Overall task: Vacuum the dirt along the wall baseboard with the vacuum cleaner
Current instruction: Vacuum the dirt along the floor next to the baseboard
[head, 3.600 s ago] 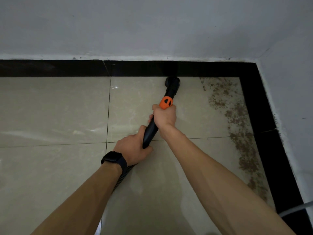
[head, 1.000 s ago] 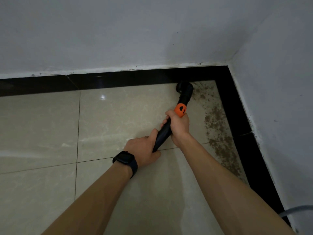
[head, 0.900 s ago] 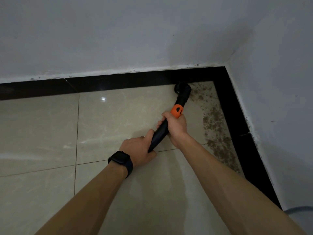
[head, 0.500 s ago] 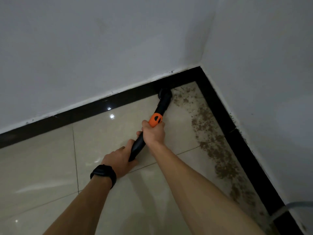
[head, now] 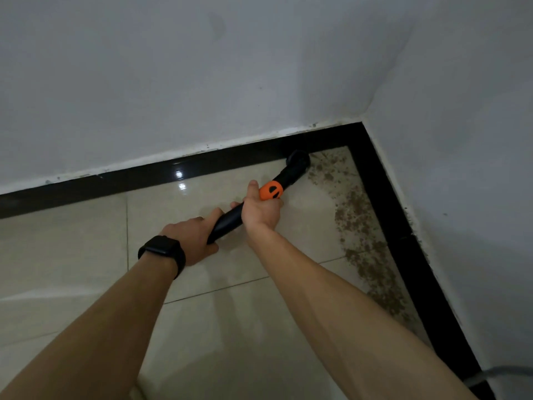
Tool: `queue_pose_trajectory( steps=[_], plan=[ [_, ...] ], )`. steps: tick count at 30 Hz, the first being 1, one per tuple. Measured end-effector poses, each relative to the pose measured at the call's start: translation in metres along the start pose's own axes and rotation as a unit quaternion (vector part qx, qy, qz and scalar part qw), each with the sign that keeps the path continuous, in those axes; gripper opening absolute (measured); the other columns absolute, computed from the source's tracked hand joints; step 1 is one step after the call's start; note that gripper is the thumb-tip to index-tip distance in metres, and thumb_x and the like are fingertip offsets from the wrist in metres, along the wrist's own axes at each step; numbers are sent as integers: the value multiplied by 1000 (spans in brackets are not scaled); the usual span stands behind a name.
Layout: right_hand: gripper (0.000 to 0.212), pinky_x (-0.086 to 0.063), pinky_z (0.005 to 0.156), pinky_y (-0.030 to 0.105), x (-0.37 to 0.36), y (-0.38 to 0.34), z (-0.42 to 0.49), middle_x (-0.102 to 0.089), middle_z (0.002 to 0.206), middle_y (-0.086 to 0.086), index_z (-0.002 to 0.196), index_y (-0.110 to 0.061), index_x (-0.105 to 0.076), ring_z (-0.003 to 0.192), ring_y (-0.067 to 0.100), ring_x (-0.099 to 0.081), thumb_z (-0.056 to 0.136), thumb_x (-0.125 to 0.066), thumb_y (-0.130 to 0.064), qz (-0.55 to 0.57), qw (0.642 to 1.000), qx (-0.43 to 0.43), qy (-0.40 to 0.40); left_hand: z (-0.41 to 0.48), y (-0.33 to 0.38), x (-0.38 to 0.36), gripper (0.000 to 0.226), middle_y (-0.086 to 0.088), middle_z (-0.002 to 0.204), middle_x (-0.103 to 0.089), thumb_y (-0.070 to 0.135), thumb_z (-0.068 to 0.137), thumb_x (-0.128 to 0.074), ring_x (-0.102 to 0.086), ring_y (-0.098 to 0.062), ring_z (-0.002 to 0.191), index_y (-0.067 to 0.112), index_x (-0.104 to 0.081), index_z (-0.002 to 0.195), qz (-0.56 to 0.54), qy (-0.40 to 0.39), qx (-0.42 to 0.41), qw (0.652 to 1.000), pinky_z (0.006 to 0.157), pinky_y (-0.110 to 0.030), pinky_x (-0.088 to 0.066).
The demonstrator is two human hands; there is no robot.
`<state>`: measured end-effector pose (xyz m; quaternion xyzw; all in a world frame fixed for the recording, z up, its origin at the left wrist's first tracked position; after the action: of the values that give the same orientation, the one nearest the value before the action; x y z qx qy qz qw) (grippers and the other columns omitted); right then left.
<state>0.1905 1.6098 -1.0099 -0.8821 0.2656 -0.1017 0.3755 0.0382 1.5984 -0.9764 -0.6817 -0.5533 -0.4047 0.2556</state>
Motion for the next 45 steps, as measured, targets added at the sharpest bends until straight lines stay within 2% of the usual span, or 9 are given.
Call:
queue_pose_trajectory(
  steps=[4,8,13,23,28,32,39,42,45],
  plan=[
    [46,-46,40,14,-8,1,4,-71,70,-2,121,-16,-41,49,7,-70,99,-61,-51,13,1000,-6,23,9,-8,9,50,-1,107,-60,42,92,-59,-61,-23,88,36,-28,131,17,18,-19,1000,77,-40,-55],
    [48,-54,50,21,-6,-6,14,-70,57,-6,125,-8,-50,54,12,-73,99,-63,-47,39,999,-3,32,21,-2,16,51,-1,110,-59,42,94,-57,-61,-23,90,36,-27,134,41,40,-51,997,73,-36,-52],
    [51,-61,64,32,14,-16,28,-69,89,6,130,-5,-53,62,17,-76,99,-66,-43,67,997,5,25,34,22,19,53,-1,109,-60,45,94,-54,-63,-24,91,36,-24,136,67,47,-76,994,70,-33,-48],
    [45,-64,75,41,32,-33,37,-64,77,6,126,-2,-55,62,20,-74,100,-67,-36,83,995,23,48,56,43,22,50,-1,111,-61,46,96,-52,-63,-23,93,33,-23,136,53,46,-133,989,70,-33,-47],
    [26,-62,70,38,35,-36,39,-62,73,5,107,-10,-57,59,19,-72,101,-66,-33,75,995,27,66,66,46,19,51,-3,114,-60,44,97,-51,-61,-24,97,32,-23,138,54,51,-149,986,69,-32,-43],
    [22,-63,78,43,35,-41,41,-60,67,4,96,-13,-58,54,17,-70,103,-63,-32,66,994,32,84,72,47,17,51,-4,114,-59,44,96,-51,-61,-25,97,31,-24,137,36,46,-160,985,70,-33,-43],
    [35,-63,84,46,35,-49,45,-66,76,5,109,-9,-57,55,15,-71,102,-61,-43,20,991,26,128,86,48,14,46,1,98,-55,46,93,-54,-57,-23,83,35,-24,127,-25,53,-171,984,64,-30,-39],
    [48,-64,82,45,36,-58,50,-70,80,7,122,-5,-52,68,22,-75,102,-58,-48,-35,985,19,171,91,50,12,45,6,89,-47,47,90,-57,-52,-19,76,38,-27,123,-84,37,-168,982,59,-29,-38],
    [61,-56,85,34,34,-72,51,-67,120,16,138,-1,-45,105,30,-69,104,-50,-52,-145,968,14,206,84,53,7,43,4,96,-52,40,88,-59,-54,-19,80,33,-34,122,-163,88,-129,974,57,-28,-37]
  ],
)
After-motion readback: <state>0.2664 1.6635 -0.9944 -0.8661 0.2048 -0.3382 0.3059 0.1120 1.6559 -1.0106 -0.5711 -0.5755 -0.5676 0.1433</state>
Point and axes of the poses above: each hand's wrist, its own z-axis towards the middle knuckle, its own x-axis out of the back of the hand, y = z × x, the point moved 4 cm from there along z, towards the middle knuckle
